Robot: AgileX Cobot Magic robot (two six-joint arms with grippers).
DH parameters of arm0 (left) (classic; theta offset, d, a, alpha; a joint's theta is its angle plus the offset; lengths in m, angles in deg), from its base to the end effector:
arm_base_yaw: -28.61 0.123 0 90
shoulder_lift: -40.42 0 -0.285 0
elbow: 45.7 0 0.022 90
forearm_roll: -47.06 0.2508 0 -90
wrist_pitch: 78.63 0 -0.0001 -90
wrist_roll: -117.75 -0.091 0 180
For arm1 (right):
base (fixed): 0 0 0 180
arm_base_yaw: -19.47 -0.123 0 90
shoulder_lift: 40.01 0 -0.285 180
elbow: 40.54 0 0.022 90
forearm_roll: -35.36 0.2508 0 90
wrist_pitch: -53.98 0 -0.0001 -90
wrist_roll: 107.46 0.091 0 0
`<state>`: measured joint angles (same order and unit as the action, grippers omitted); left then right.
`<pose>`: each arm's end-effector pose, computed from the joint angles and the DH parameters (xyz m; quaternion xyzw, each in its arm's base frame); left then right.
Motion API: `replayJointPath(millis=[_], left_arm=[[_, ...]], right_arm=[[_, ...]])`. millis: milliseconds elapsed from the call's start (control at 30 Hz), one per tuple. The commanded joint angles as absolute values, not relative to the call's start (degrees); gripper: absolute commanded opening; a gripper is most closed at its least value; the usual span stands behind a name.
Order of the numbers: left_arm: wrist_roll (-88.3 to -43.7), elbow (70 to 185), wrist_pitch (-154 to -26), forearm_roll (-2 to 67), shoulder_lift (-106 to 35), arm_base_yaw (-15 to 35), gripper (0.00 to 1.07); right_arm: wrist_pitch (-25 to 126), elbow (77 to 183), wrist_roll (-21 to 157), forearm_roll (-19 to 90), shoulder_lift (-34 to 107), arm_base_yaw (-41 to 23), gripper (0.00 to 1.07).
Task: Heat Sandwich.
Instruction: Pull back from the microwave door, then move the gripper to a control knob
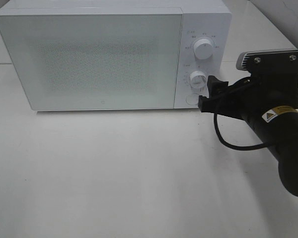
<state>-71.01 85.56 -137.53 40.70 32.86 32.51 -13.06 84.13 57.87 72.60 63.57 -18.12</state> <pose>-0.0034 -0.0089 0.2795 0.0370 0.8422 0.0039 0.5379 0.2312 0.1140 0.1647 -0.0360 0.7408 0.0088 0.6707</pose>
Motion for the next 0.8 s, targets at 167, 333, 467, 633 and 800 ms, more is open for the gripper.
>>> replayJointPath(millis=[167,333,467,633,800], left_arm=[[-70.9,85.39,-137.7,40.52,34.46,32.56,1.04],[-70.9,85.39,-137.7,40.52,34.46,32.56,1.04],[-70.9,85.39,-137.7,40.52,34.46,32.56,1.04],[-70.9,85.39,-137.7,40.52,34.46,32.56,1.04],[-70.9,85.39,-137.7,40.52,34.46,32.56,1.04]], right_arm=[[-14.21,88.37,57.41,74.21,67.87,-18.69,0.76],[-14.15,90.37,57.64,74.21,70.68,-18.8,0.76],[-14.21,90.83,57.64,76.1,71.88,-20.81,0.76],[-14.43,90.83,57.64,77.01,72.91,-23.33,0.76],[-14.61,90.83,58.27,77.07,74.0,-23.39,0.76]])
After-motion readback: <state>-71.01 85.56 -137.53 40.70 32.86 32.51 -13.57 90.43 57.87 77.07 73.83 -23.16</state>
